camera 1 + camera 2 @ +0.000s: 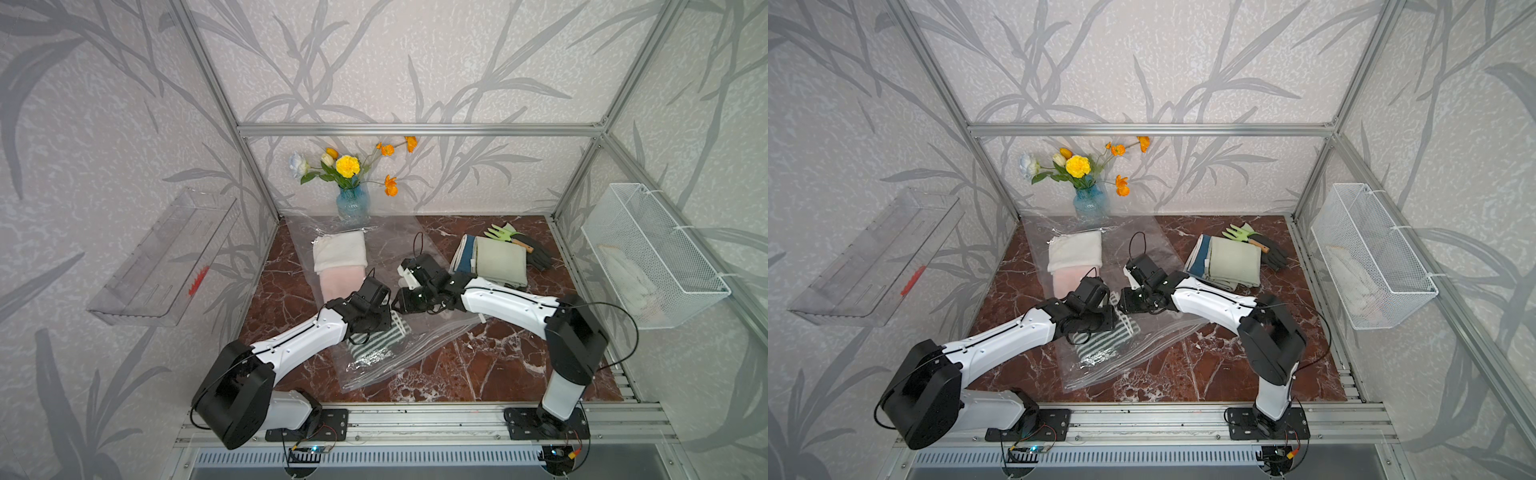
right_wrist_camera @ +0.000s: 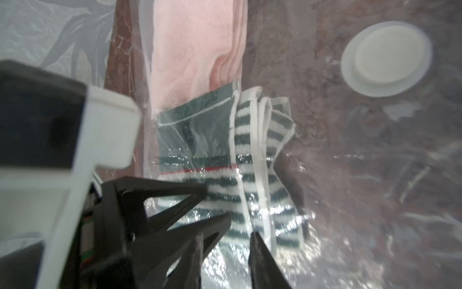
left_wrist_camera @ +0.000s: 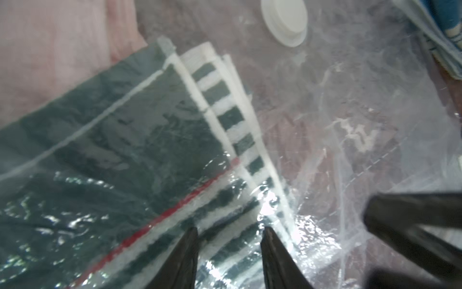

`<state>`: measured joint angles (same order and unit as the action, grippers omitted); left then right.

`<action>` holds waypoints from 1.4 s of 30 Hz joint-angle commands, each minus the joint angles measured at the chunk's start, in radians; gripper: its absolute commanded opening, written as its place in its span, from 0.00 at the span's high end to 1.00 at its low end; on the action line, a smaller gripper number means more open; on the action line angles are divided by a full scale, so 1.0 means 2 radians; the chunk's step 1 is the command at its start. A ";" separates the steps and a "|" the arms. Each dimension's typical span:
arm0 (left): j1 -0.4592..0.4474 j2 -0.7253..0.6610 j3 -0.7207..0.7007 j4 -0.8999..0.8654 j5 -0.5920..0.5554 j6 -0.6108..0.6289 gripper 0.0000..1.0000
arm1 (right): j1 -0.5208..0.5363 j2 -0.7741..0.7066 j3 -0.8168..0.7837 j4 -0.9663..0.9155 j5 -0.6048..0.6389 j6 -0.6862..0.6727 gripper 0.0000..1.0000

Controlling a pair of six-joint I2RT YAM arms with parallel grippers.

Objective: Place the folded towel into the vacuum bag
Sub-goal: Place the towel in the vacuum bag, then adjust the vacuum bag at the center of the board.

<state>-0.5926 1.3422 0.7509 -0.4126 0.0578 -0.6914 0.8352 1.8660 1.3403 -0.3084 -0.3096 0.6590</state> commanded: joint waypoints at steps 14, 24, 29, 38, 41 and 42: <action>0.075 -0.067 0.014 -0.086 0.012 -0.004 0.56 | -0.103 0.087 0.071 -0.025 -0.106 -0.052 0.63; 0.110 0.000 0.121 -0.050 0.024 0.036 0.54 | -0.209 0.153 0.242 -0.173 0.046 -0.146 0.35; 0.121 0.018 0.141 -0.064 0.030 0.053 0.53 | -0.217 0.222 0.334 -0.227 0.058 -0.179 0.31; 0.128 0.000 0.106 -0.040 0.044 0.046 0.52 | -0.232 0.288 0.410 -0.267 0.042 -0.191 0.33; 0.128 0.002 0.105 -0.036 0.044 0.046 0.52 | -0.238 0.306 0.432 -0.280 0.033 -0.191 0.32; 0.128 0.004 0.106 -0.036 0.046 0.046 0.52 | -0.239 0.311 0.439 -0.288 0.033 -0.193 0.32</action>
<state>-0.3424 1.3632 0.9695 -0.5003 0.1371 -0.6090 0.3706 2.4615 2.1681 -0.8200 -0.2356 0.2939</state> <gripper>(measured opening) 0.477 0.677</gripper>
